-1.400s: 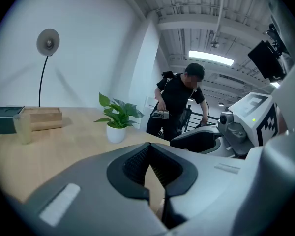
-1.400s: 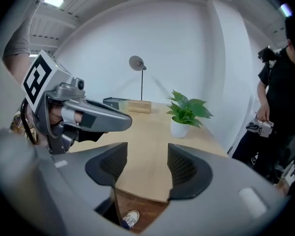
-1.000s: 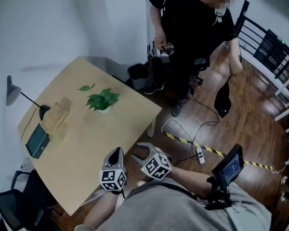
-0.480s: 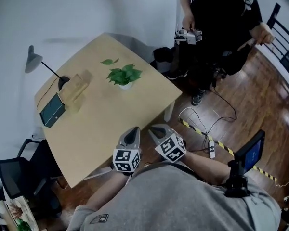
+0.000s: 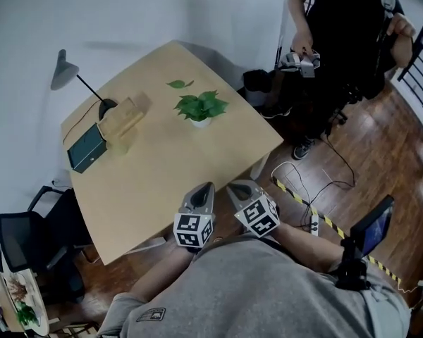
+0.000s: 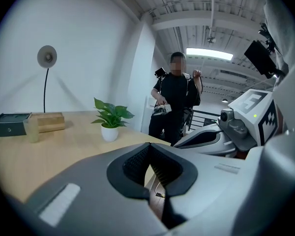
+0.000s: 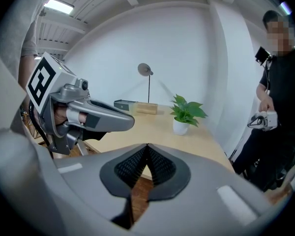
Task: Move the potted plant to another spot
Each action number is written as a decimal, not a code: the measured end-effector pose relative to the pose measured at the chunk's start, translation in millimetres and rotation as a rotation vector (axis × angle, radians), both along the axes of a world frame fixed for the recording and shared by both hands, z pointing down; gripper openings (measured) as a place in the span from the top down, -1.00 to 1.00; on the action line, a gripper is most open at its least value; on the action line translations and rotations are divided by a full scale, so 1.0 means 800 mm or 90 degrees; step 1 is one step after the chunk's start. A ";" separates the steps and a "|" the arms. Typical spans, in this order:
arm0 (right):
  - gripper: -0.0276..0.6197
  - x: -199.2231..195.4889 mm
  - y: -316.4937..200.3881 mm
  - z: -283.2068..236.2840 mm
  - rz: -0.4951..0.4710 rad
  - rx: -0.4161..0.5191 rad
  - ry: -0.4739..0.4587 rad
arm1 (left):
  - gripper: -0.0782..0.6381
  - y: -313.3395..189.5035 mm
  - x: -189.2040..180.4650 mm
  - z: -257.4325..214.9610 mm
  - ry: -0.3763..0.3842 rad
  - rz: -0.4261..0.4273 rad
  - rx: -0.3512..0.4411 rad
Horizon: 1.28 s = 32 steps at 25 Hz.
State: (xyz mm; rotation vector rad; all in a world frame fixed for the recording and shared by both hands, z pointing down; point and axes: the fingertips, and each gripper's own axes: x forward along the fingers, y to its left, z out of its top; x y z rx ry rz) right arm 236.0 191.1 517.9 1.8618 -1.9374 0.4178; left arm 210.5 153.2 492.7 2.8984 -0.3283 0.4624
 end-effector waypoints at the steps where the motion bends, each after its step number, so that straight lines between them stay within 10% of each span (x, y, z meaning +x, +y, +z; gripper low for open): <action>1: 0.89 0.002 -0.001 0.000 0.001 -0.001 0.000 | 0.78 -0.001 0.002 0.001 -0.001 0.001 0.000; 32: 0.90 0.032 -0.027 0.000 0.023 0.018 -0.001 | 0.78 -0.016 0.016 0.012 -0.010 -0.008 0.000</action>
